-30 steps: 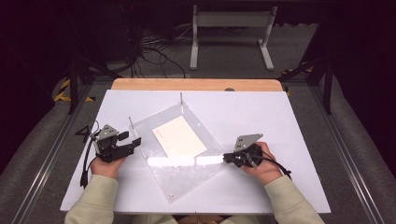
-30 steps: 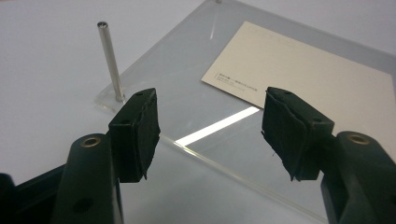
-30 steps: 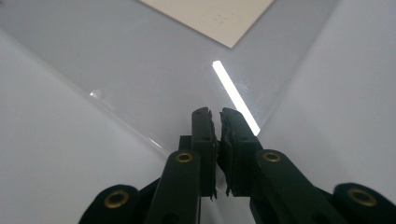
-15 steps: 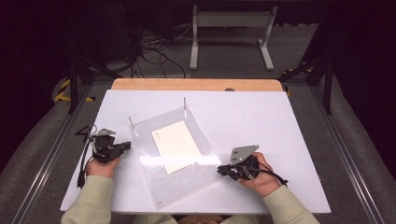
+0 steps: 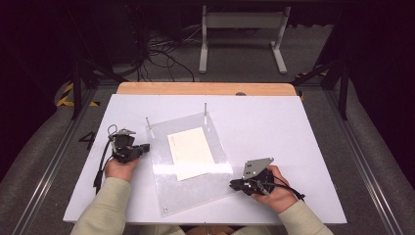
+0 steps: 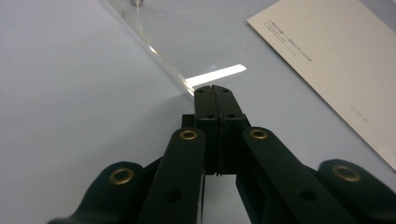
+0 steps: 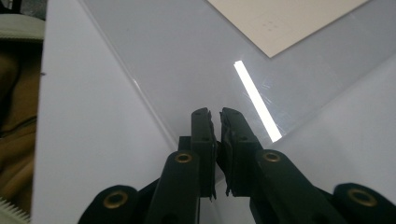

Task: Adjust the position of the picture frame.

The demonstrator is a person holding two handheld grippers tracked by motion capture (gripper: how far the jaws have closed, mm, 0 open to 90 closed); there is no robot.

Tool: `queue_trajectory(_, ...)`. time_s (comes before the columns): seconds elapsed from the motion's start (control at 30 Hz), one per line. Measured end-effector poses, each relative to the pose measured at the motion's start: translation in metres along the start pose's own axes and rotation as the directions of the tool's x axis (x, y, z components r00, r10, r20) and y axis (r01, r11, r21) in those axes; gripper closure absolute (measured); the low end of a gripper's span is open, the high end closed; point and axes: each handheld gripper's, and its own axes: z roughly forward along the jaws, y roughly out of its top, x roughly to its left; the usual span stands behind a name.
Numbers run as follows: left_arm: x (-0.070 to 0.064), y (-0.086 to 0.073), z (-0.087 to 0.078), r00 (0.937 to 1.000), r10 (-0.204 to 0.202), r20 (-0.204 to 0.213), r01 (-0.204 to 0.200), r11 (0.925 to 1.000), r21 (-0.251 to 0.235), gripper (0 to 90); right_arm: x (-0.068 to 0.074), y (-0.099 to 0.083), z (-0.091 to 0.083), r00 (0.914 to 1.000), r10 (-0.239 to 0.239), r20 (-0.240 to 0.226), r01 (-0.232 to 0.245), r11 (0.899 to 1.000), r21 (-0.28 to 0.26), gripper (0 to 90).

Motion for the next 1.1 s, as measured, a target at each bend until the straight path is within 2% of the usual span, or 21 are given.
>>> queue_trajectory(0.07,-0.007,0.007,0.009,0.9998,0.021,-0.004,-0.021,0.9998,-0.005,89.9,0.006,-0.004,-0.003,0.9999,0.008,-0.014,-0.008,1.0,-0.002,83.4)
queue_trajectory(0.23,-0.022,0.017,0.024,0.9991,0.04,0.013,-0.039,0.9991,-0.013,89.9,0.02,-0.011,-0.01,0.9993,0.009,-0.036,-0.009,1.0,-0.002,83.4)
queue_trajectory(0.43,-0.034,0.019,0.03,0.9963,0.064,0.057,-0.064,0.998,0.0,89.9,0.033,-0.013,-0.015,0.9981,-0.013,-0.061,0.015,1.0,0.021,83.4)
queue_trajectory(0.5,-0.039,0.018,0.029,0.9923,0.103,0.068,-0.104,0.9945,0.011,89.9,0.036,-0.013,-0.016,0.9978,-0.02,-0.064,0.022,0.999,0.035,83.5)
queue_trajectory(0.53,-0.039,0.018,0.029,0.9923,0.103,0.068,-0.104,0.9945,0.011,89.8,0.037,-0.013,-0.017,0.9975,-0.025,-0.066,0.028,0.999,0.043,83.5)
queue_trajectory(0.57,-0.042,0.016,0.027,0.9859,0.143,0.086,-0.146,0.989,0.024,89.8,0.039,-0.012,-0.017,0.997,-0.033,-0.069,0.036,0.998,0.051,83.6)
queue_trajectory(0.67,-0.041,0.012,0.019,0.9808,0.14,0.136,-0.144,0.9893,0.02,89.6,0.041,-0.012,-0.018,0.9967,-0.045,-0.068,0.05,0.997,0.062,83.6)
queue_trajectory(0.8,-0.045,0.009,0.006,0.9757,0.149,0.16,-0.15,0.9886,-0.006,86.5,0.045,-0.011,-0.019,0.9954,-0.05,-0.082,0.056,0.995,0.082,83.6)
queue_trajectory(0.83,-0.046,0.009,0.003,0.9711,0.168,0.169,-0.169,0.9856,-0.012,85.1,0.045,-0.011,-0.02,0.9949,-0.05,-0.087,0.057,0.995,0.085,83.6)
queue_trajectory(0.9,-0.048,0.008,0.001,0.9699,0.175,0.17,-0.175,0.9845,-0.015,84.0,0.046,-0.011,-0.02,0.9946,-0.05,-0.091,0.058,0.994,0.089,83.6)
queue_trajectory(0.93,-0.053,0.006,-0.004,0.9619,0.198,0.188,-0.198,0.98,-0.022,83.7,0.048,-0.011,-0.022,0.9943,-0.041,-0.099,0.052,0.993,0.106,83.7)
queue_trajectory(1.0,-0.057,0.002,-0.008,0.959,0.201,0.2,-0.199,0.9796,-0.029,83.1,0.05,-0.01,-0.023,0.994,-0.053,-0.095,0.065,0.99,0.129,83.7)
queue_trajectory(1.03,-0.059,0.001,-0.009,0.954,0.217,0.206,-0.216,0.976,-0.031,83.1,0.052,-0.009,-0.024,0.9941,-0.061,-0.09,0.074,0.986,0.148,83.7)
queue_trajectory(1.1,-0.061,-0.002,-0.013,0.9511,0.227,0.209,-0.224,0.9739,-0.039,82.7,0.054,-0.007,-0.025,0.9949,-0.062,-0.079,0.075,0.982,0.174,83.8)
